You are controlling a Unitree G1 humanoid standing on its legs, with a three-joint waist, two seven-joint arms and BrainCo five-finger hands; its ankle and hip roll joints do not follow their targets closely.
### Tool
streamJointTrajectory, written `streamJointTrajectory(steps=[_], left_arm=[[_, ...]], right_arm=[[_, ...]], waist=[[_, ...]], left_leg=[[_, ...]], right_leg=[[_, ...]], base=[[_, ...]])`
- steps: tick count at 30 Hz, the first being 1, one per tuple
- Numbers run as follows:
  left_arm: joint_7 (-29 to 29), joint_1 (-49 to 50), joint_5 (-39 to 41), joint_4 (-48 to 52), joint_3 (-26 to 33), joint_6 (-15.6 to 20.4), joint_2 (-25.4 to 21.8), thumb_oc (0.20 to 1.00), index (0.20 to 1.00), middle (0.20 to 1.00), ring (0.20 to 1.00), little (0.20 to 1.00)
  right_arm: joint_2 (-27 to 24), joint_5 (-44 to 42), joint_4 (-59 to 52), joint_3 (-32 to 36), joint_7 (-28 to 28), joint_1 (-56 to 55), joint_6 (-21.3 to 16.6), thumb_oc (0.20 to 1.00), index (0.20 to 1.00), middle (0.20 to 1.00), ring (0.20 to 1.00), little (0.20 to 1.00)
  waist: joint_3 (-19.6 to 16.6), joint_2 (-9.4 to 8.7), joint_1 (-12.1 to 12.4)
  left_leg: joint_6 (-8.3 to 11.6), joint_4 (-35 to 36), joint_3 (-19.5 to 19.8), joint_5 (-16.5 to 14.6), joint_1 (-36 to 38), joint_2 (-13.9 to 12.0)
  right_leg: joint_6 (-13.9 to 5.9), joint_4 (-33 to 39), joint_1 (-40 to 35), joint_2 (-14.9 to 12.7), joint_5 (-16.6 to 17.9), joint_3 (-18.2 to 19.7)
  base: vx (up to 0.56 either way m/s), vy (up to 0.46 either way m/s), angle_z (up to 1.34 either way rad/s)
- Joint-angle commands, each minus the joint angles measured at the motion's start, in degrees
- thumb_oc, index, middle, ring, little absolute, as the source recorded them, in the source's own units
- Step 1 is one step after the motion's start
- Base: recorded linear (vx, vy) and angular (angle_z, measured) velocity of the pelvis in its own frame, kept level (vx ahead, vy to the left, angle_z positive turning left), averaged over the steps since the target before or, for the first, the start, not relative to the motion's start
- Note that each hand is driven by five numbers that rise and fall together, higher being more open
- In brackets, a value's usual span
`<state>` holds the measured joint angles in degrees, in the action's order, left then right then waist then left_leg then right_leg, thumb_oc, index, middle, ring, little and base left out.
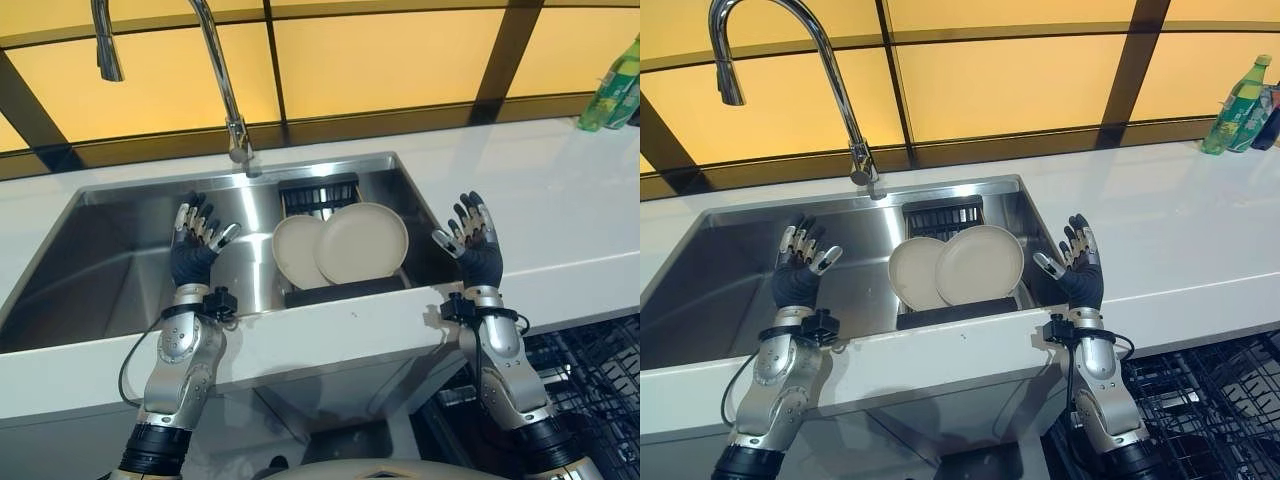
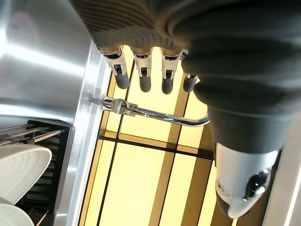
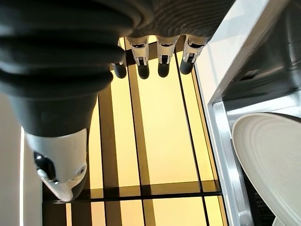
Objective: Pick up plates and place into dishwasher.
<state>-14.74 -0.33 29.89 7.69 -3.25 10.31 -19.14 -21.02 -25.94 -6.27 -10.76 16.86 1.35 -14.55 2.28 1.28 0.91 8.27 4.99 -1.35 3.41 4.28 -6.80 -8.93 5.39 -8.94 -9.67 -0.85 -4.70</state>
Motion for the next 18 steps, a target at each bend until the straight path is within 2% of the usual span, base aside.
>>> streamJointTrajectory(steps=[1,7,18], left_arm=[[1.58,-2.38,-2.62,1.31,1.66,0.54,-2.43,1.0,1.0,1.0,1.0,1.0],[2.15,-2.92,-2.95,0.68,1.69,0.17,-3.12,1.0,1.0,1.0,1.0,1.0],[6.95,-3.88,-2.93,1.39,1.64,-2.11,-5.09,1.0,1.0,1.0,1.0,1.0]], right_arm=[[0.69,1.54,-2.31,2.89,-0.69,1.66,-1.73,1.0,1.0,1.0,1.0,1.0],[0.39,1.15,-2.49,2.76,-0.37,1.79,-0.96,1.0,1.0,1.0,1.0,1.0],[0.74,1.68,-3.13,2.55,0.33,0.83,0.36,1.0,1.0,1.0,1.0,1.0]], waist=[[-1.99,-1.38,1.16],[-2.01,-1.34,0.74],[-1.94,-1.07,-0.68]], left_leg=[[-6.1,-0.42,0.56,-5.22,-0.21,7.0],[-6.2,-0.25,0.08,-5.44,0.4,6.86],[-5.99,-0.65,-0.42,-5.54,1.18,5.97]], right_leg=[[3.74,-0.39,4.47,5.58,0.64,-1.79],[3.7,-0.39,4.24,5.84,0.49,-1.42],[4.51,-0.51,3.7,7.53,-0.06,0.56]], base=[[0.0,0.0,0.0],[0.01,-0.012,0.0],[0.02,-0.075,-0.01]])
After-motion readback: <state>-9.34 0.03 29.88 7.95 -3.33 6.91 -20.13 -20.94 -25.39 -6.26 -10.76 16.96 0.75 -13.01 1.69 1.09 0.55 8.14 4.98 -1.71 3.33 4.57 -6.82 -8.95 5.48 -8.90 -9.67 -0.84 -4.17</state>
